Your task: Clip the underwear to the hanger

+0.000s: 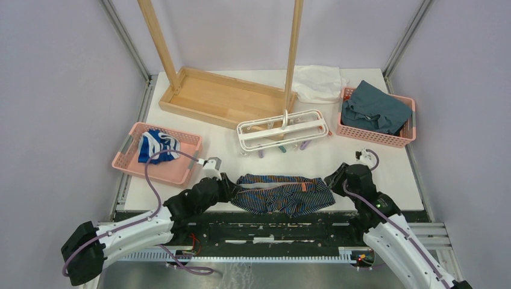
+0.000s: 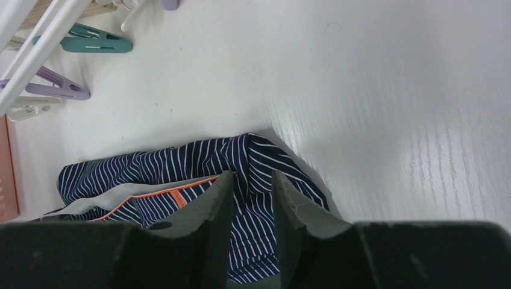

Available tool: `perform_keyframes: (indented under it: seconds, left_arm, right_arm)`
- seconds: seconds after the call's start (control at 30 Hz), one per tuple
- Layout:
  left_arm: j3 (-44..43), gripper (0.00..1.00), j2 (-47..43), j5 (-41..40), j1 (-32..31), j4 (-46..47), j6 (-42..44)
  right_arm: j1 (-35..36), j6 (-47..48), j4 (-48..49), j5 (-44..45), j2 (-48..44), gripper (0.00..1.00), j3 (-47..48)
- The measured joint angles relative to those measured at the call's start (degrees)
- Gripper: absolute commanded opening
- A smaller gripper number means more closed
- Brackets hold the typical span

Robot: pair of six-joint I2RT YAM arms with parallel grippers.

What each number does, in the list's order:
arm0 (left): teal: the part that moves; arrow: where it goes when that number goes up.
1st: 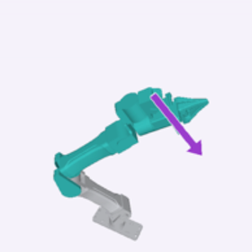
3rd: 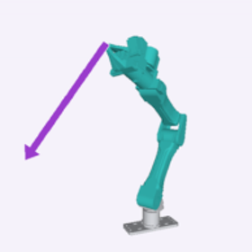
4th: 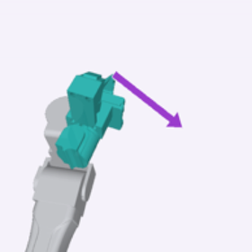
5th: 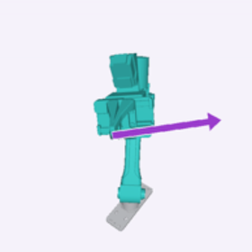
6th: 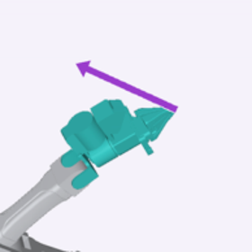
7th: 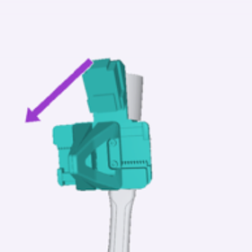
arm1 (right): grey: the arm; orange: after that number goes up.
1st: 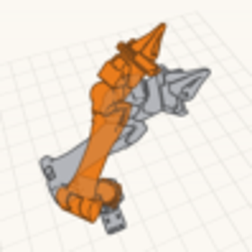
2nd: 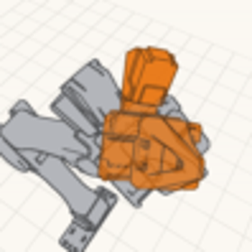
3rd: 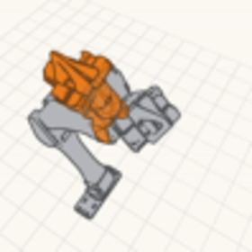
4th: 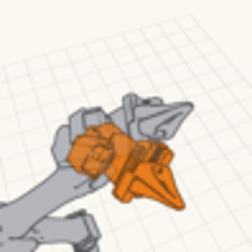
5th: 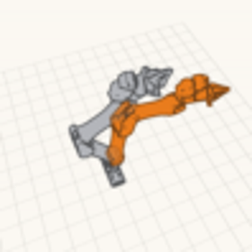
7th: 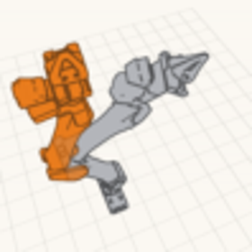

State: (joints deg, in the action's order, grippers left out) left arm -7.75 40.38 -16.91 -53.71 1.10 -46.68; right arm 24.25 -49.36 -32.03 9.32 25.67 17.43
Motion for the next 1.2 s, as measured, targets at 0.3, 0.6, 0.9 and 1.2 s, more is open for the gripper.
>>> perform_keyframes:
  seconds: [0.3,0.6,0.9,1.2]
  left_arm:
    - [0.0,0.61,-5.8,2.0,0.0,-0.8,3.2]
    - [0.0,0.64,-6.7,2.0,0.0,-2.5,3.3]
    - [0.0,0.58,-2.0,2.5,0.0,-4.0,2.7]
    - [0.0,0.37,-0.2,3.9,0.0,-4.0,2.7]
  right_arm:
    - [0.0,3.2,-1.6,-0.9,-2.2,0.51,1.6]
    - [0.0,10.9,3.6,-9.3,20.6,0.55,8.8]
    - [0.0,16.0,8.5,-16.9,32.9,0.59,12.3]
    - [0.0,18.5,11.5,-18.3,40.1,0.55,12.8]
